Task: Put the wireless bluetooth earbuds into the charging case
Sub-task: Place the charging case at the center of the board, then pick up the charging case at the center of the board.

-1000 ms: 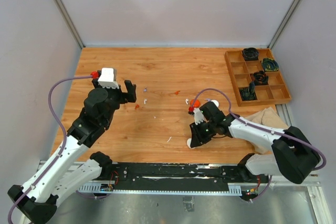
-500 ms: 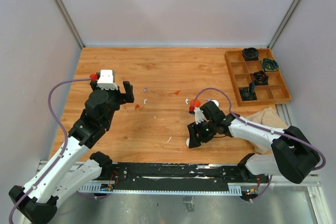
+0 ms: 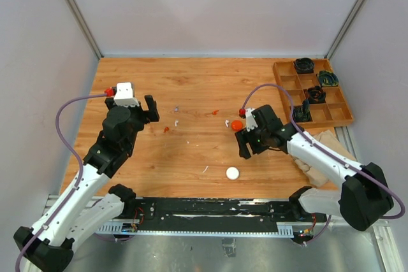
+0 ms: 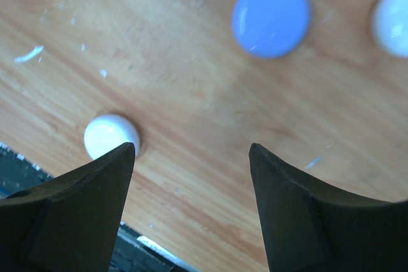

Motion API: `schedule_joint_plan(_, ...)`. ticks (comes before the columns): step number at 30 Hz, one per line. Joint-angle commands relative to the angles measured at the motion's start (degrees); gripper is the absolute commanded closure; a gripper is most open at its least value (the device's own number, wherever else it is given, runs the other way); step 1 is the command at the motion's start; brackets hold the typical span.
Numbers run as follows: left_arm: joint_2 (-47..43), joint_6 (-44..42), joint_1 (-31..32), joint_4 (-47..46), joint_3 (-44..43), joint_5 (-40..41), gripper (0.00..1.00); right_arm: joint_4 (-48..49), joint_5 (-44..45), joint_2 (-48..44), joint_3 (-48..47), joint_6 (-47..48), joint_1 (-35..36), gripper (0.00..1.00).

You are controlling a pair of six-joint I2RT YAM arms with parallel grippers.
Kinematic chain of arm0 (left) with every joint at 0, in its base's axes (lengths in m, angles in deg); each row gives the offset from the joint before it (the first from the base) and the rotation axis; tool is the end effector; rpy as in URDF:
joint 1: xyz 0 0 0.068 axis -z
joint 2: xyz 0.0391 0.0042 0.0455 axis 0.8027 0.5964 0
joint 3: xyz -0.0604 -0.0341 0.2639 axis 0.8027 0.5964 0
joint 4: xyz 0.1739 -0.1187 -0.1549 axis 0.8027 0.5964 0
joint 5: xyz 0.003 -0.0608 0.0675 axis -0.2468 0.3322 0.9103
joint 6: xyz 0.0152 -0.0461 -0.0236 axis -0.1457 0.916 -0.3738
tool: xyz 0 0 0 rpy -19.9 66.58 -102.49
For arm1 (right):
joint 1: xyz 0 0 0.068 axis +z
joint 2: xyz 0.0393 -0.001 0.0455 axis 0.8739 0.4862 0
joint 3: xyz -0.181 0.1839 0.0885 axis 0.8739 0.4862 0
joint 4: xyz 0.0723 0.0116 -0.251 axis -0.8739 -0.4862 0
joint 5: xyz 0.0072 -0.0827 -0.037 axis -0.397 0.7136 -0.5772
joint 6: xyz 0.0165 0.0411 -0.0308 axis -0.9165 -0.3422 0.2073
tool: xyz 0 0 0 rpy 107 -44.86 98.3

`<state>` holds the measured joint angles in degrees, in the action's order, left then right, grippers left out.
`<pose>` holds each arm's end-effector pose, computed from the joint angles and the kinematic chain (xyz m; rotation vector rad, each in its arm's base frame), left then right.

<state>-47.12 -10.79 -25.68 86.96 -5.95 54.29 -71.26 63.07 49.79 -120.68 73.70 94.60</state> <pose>0.1566 -0.0628 0.3354 -0.0829 1.7131 -0.0332 0.1910 0.1363 0.2128 -0.6487 2.5134 0.5533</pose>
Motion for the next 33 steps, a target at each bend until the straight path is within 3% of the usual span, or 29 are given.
schedule_joint_plan(1,0.5,1.8,-1.1,-0.9,0.0,0.6,0.01,-2.1,5.8,3.2,-6.0,4.9,-3.4,0.26)
schedule_joint_plan(11,-0.5,2.5,-2.2,-2.5,1.3,0.7,0.01,1.5,5.8,15.5,-14.6,5.6,-3.6,0.29)
schedule_joint_plan(33,1.4,3.7,-5.1,-2.5,1.2,-2.9,0.01,7.0,12.0,28.3,-16.2,2.7,-3.6,0.40)
